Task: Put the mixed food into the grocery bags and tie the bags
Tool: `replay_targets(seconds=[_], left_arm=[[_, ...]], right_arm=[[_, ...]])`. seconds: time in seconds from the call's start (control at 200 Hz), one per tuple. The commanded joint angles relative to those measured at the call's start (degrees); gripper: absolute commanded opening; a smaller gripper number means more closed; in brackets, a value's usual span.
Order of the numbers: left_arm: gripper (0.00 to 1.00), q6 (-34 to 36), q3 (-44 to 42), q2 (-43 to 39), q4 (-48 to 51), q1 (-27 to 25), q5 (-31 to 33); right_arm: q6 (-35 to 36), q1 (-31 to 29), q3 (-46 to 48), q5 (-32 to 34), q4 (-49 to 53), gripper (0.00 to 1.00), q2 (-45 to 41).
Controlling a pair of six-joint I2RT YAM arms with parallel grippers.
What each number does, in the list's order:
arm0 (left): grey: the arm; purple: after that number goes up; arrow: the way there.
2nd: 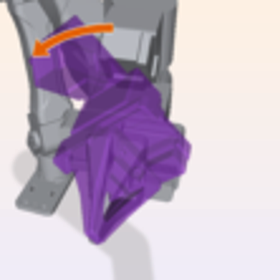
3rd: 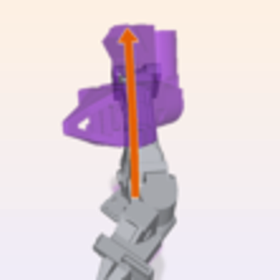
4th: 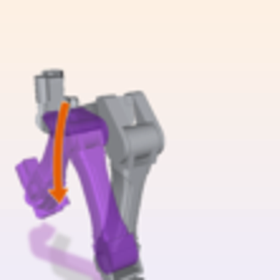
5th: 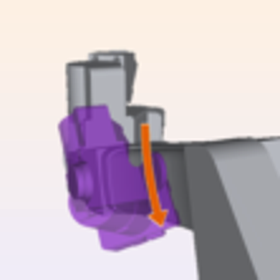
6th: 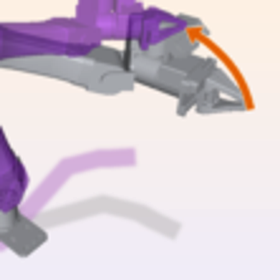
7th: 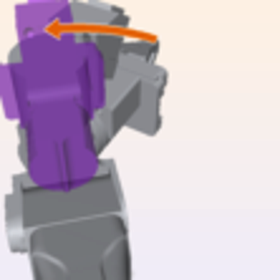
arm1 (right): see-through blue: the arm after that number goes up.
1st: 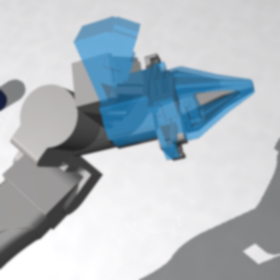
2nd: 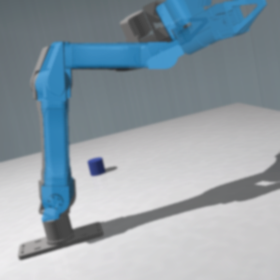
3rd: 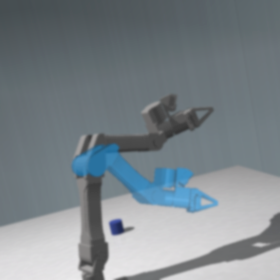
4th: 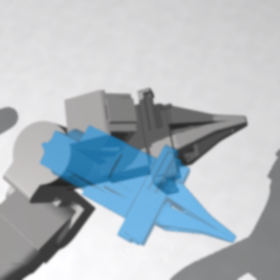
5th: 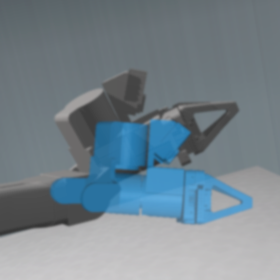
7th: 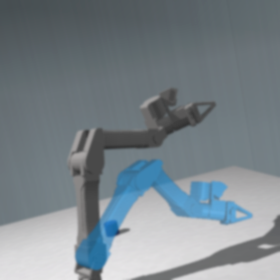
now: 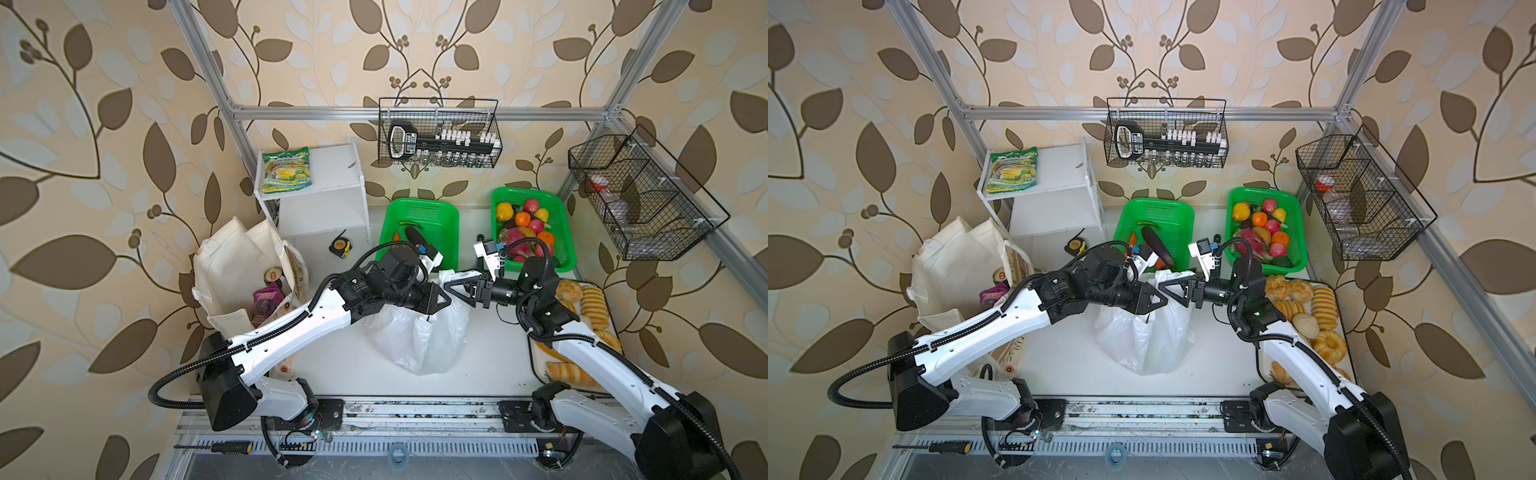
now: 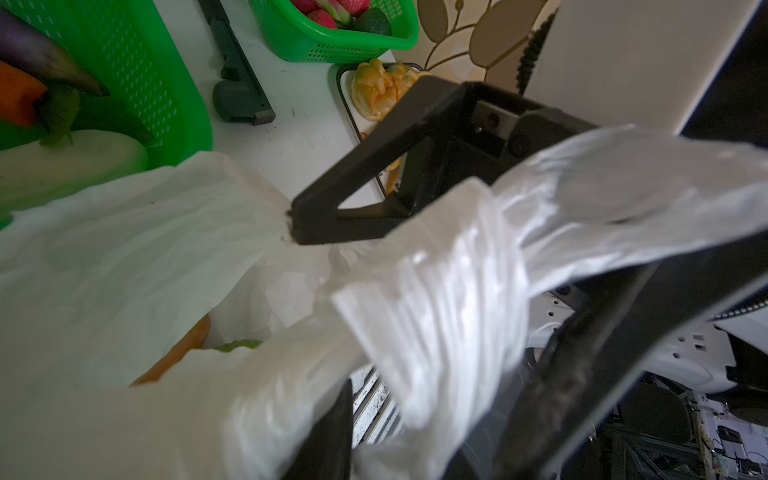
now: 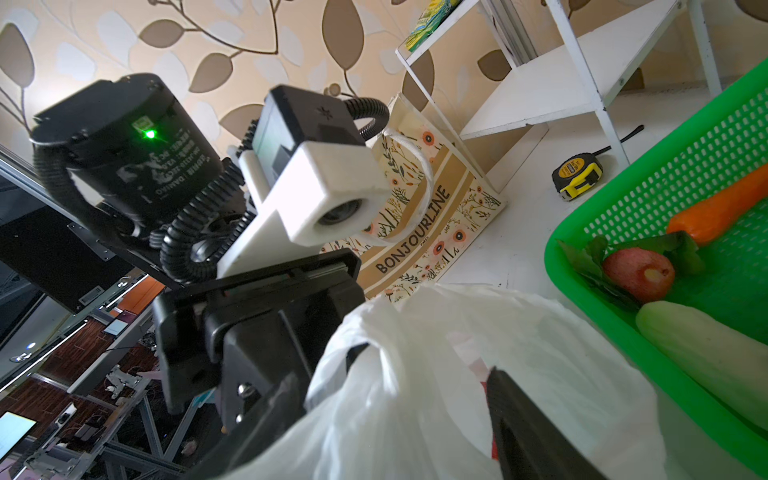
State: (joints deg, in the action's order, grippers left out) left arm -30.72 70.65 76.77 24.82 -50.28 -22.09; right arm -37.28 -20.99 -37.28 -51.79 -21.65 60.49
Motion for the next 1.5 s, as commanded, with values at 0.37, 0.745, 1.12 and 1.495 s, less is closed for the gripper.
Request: replay_targets(seconds=[0.37, 0.745, 1.12, 1.495], left_arm=[[0.28, 0.0, -0.3, -1.2, -1.3, -0.1, -0.8], [0.43, 2.4, 1.7, -3.0, 1.2, -0.1, -0.3], [0.69, 6.6, 4.7, -8.8, 3.0, -0.1, -0.4], [0.92, 16.4, 9.4, -9.0, 15.4, 0.8, 12.9]], right_arm=[[2.9, -2.3, -3.0, 4.0, 3.3, 0.44, 1.8], [4.0, -2.2, -2.5, 4.7, 2.6, 0.12, 0.4], [6.1, -1.6, -1.2, 4.8, 2.3, 0.1, -1.5], [3.9, -1.2, -1.4, -2.0, -2.5, 0.12, -1.8]])
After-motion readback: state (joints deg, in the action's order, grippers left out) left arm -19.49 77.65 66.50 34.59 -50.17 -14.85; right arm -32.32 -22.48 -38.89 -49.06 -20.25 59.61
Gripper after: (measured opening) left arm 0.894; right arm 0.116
